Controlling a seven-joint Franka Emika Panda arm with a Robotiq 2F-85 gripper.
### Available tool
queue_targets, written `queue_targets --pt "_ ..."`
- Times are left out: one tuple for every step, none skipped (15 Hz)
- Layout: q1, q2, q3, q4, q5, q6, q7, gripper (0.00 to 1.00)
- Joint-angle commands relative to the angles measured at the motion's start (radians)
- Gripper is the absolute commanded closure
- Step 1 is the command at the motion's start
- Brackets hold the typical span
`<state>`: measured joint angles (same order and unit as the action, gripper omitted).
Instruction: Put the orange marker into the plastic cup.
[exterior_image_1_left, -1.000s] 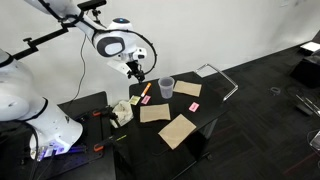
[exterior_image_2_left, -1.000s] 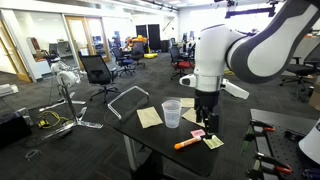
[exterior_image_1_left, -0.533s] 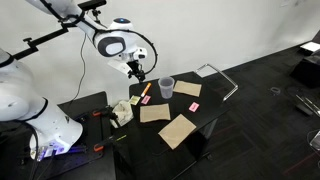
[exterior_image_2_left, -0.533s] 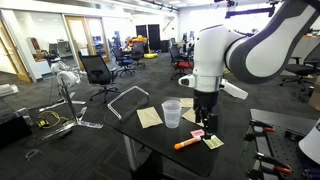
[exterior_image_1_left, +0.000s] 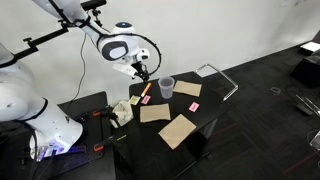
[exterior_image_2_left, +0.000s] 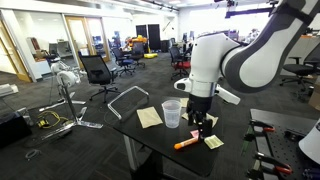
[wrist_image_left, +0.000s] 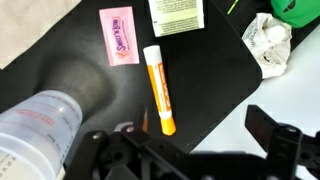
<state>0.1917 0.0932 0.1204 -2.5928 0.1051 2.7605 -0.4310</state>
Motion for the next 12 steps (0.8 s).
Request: queue_targets --pt "-0.054 0.062 0.036 0.044 0.011 0.026 -0.077 0.0" --pt "-0.064 0.075 0.041 0.053 0.005 0.025 -0.086 0.0" --pt "-0.074 0.085 0.047 0.062 0.0 0.025 -0.098 0.0" --pt "-0.085 0.096 0.054 0.072 -0.003 0.024 -0.111 0.0" --pt "-0.096 0.107 0.062 0.082 -0.002 0.021 -0.124 0.0" --pt "-0.103 0.118 0.067 0.093 -0.007 0.018 -0.129 0.0" --pt "-0.11 0.129 0.071 0.103 -0.014 0.017 -0.131 0.0" --pt "-0.114 0.141 0.074 0.113 -0.025 0.015 -0.128 0.0" --pt "-0.116 0.151 0.075 0.122 -0.037 0.012 -0.123 0.0" --pt "-0.116 0.161 0.074 0.131 -0.054 0.01 -0.113 0.0" --pt "-0.114 0.173 0.073 0.139 -0.07 0.012 -0.106 0.0" --pt "-0.111 0.185 0.07 0.149 -0.089 0.011 -0.098 0.0"
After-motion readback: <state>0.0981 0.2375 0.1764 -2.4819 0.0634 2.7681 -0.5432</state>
